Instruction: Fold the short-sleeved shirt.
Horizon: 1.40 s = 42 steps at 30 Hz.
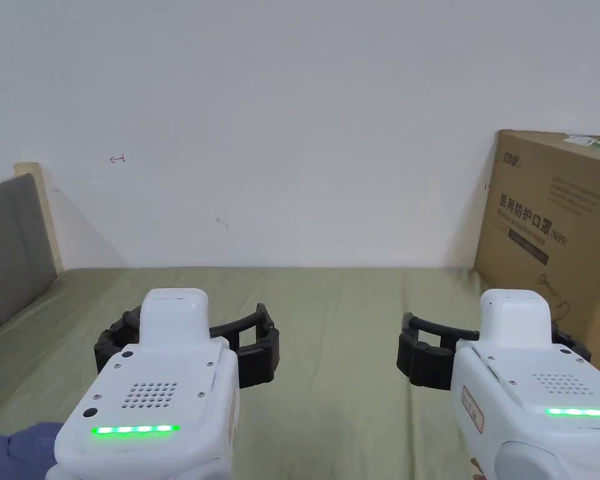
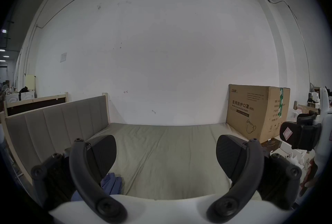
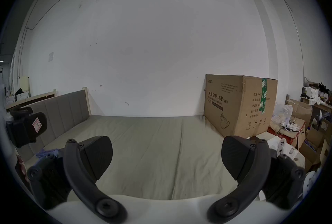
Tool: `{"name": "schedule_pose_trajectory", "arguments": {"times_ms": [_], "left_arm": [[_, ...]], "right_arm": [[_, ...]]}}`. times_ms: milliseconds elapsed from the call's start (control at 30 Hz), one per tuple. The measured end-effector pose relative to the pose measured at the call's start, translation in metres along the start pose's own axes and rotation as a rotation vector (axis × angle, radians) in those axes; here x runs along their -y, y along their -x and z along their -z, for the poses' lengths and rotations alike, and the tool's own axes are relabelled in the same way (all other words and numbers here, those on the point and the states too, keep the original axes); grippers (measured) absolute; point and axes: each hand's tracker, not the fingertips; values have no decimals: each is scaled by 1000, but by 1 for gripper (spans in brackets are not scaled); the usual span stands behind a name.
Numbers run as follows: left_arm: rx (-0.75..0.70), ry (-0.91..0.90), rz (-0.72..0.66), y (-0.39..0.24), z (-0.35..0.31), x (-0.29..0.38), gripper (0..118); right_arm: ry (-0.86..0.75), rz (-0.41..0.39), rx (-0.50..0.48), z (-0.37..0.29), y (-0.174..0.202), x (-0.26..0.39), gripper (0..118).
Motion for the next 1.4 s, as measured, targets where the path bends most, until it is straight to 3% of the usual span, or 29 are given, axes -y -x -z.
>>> {"name": "schedule_pose_trajectory", "arguments": {"times_ms": [67,100,133,167,200,233,267,300,333,367,400,433,467,500,567,633,667,700,733,800,967,1167,1400], "left_arm": [[3,-5,13,-2,-1,-1,113],[-20,-33,57,-4,-2,-2,113],[-76,-80,148,-11,-4,-2,113],[-151,-150,305,-21,-6,0,113],[-250,-222,520,-33,-7,7,113],[-414,-294,817,-48,-3,20,113],[-538,-378,1108,-57,4,38,113],[-554,-445,1293,-57,9,53,113],[-527,-505,1404,-55,10,64,113],[-477,-520,1410,-58,8,68,113],[-415,-488,1345,-62,6,64,113],[-340,-414,1200,-67,3,53,113],[-280,-346,1015,-69,0,39,113],[-219,-293,840,-63,-1,25,113],[-93,-170,452,-47,1,2,113],[7,-73,99,-21,8,-8,113],[27,-46,-34,-10,12,-8,113],[15,-42,-95,-6,15,-7,113],[-14,-48,-94,-4,17,-6,113],[-21,-53,-65,-1,20,-5,113],[-30,-87,4,-1,15,-8,113],[-5,-6,26,-2,22,-14,113],[-2,-7,-17,1,20,-14,113]], "right_arm": [[-36,38,2,-2,-2,-1,118],[-75,117,-21,-5,-7,-2,118],[-100,307,-83,-8,-20,-2,118],[-115,546,-161,-8,-37,1,118],[-113,806,-226,-5,-55,8,118],[-94,1123,-252,1,-72,23,118],[-43,1406,-219,6,-85,42,118],[32,1600,-153,7,-94,56,118],[128,1703,-76,9,-100,69,118],[113,1787,-80,12,-100,81,118],[94,1771,-115,16,-99,85,118],[105,1684,-129,18,-95,84,118],[131,1546,-120,19,-94,77,118],[120,1354,-110,21,-91,64,118],[45,842,-61,18,-70,27,118],[-49,301,77,9,-39,9,118],[-115,92,128,5,-25,6,118],[-149,-18,139,4,-11,6,118],[-180,-54,134,0,-6,5,118],[-190,-16,75,-4,-1,1,118],[-157,18,52,-2,-3,-2,118],[-122,61,50,3,-7,1,118],[-97,24,84,6,-9,3,117]]}}
